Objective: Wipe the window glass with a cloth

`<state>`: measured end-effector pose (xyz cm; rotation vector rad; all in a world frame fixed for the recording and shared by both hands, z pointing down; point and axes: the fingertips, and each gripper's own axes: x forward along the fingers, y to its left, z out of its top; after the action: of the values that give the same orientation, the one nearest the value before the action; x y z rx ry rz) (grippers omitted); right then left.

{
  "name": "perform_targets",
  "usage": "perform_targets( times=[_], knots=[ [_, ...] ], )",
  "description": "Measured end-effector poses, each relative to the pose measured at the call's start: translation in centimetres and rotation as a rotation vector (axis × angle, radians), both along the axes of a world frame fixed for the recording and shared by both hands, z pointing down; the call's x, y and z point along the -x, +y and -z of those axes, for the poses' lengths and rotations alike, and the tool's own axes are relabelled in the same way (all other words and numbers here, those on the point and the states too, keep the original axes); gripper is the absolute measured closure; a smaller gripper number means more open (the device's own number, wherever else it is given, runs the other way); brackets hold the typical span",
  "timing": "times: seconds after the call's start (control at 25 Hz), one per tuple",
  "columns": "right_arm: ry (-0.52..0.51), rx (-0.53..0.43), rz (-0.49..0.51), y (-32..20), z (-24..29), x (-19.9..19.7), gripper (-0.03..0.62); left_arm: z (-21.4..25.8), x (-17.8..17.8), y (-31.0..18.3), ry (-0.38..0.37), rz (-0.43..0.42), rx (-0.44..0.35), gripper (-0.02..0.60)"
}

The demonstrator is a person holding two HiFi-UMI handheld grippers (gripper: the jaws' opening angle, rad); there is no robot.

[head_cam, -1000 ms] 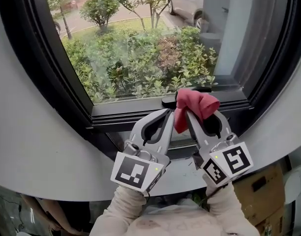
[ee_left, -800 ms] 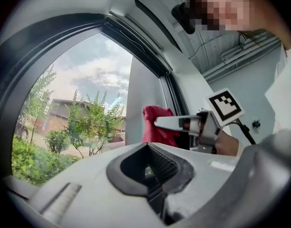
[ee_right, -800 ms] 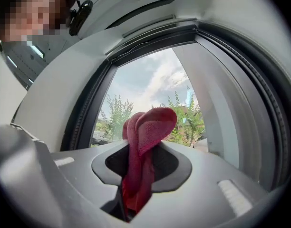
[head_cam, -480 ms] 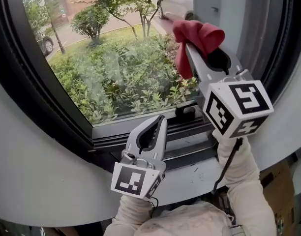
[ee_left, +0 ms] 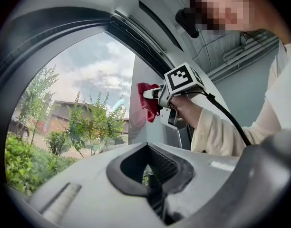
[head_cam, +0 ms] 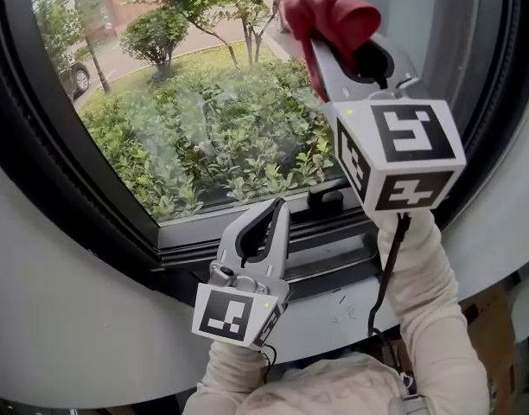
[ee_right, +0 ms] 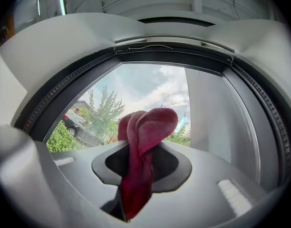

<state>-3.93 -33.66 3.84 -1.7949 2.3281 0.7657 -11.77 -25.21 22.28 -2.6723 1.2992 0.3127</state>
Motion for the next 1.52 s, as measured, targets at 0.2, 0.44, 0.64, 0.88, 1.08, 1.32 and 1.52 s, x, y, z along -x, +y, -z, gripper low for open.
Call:
perform_targets(
  times=[0.2, 0.44, 0.64, 0.88, 1.08, 1.32, 1.52],
  knots=[
    [0.011, 0.003, 0.021, 0.1, -1.6, -0.1, 0.468, 0.4, -0.9, -0.6, 0.004, 0.0, -0.004, 0.581],
    [0.021, 0.004, 0.016, -0.4, -2.3, -2.5, 0.468, 1.3, -2.5, -1.6, 0.004, 0.002, -0.041, 0.581],
    [0.0, 0.01, -0.028, -0.6, -2.5, -7.5, 0.468, 3.5, -4.5, -2.1, -0.013, 0.009, -0.092, 0.581],
    [-0.025, 0.019, -0.056, -1.7, -2.9, -13.4, 0.467, 5.8, -8.2, -3.4, -0.041, 0.012, -0.141, 0.581],
    [-0.047, 0.019, -0.08, -1.8, -2.8, -17.8, 0.467, 6.8, -11.3, -3.9, -0.052, 0.006, -0.155, 0.581],
    [-0.033, -0.014, -0.103, -1.9, -2.9, -19.3, 0.468, 7.6, -13.4, -4.4, -0.057, 0.022, -0.161, 0.581],
    [-0.052, -0.005, -0.102, -2.0, -6.2, -19.6, 0.47, 7.0, -13.9, -4.6, -0.071, 0.033, -0.15, 0.581]
  ],
)
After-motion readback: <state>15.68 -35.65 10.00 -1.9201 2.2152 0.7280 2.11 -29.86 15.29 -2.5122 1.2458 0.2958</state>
